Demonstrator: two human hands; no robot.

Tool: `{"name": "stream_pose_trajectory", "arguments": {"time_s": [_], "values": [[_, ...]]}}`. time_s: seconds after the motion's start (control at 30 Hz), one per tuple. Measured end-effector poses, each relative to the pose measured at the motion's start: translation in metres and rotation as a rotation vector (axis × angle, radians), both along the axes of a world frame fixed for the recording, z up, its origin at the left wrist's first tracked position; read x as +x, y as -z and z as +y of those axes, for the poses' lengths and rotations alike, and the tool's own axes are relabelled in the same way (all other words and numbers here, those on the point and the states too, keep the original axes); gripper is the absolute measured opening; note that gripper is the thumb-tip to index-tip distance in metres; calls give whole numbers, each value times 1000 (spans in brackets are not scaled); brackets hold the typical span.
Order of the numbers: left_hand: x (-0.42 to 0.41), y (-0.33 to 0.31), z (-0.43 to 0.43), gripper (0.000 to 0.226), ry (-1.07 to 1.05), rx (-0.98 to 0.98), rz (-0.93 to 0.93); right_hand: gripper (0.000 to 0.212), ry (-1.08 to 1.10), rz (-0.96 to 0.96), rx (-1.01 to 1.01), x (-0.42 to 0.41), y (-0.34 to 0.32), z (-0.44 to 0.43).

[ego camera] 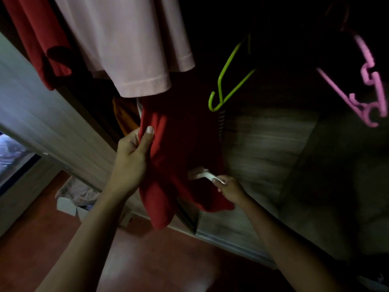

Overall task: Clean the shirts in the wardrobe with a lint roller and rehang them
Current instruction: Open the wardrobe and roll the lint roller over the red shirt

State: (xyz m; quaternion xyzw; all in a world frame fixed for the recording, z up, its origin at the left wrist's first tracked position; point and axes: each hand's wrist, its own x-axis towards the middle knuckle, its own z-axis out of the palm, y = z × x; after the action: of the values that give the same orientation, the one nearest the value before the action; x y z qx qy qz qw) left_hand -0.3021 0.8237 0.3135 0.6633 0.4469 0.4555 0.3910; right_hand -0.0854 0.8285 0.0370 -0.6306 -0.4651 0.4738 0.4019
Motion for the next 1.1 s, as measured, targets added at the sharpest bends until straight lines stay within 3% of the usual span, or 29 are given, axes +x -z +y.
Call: {"name": "stream_pose_trajectory", "arguments": {"time_s": [0.23, 0.53, 0.67, 0.8, 1.0, 1.1], "values": [[3, 21, 16, 38, 139, -58, -47, 31, 232, 126, -126, 0, -34, -47], [19, 53, -9, 34, 411, -152, 2, 27, 766, 342, -43, -26, -88, -188], [46, 75, -46, 18, 531, -175, 14, 22, 1002, 376, 6, -46, -87, -264], [96, 101, -120, 15, 779, -179, 105, 26, 1215, 298, 35, -62, -87, -354], [181, 150, -275, 9, 1227, 148, 330, 27, 1682, 186, 10, -71, -65, -497], [211, 177, -363, 17, 1409, 153, 414, 26, 1873, 191, -18, -72, -53, -568]]}}
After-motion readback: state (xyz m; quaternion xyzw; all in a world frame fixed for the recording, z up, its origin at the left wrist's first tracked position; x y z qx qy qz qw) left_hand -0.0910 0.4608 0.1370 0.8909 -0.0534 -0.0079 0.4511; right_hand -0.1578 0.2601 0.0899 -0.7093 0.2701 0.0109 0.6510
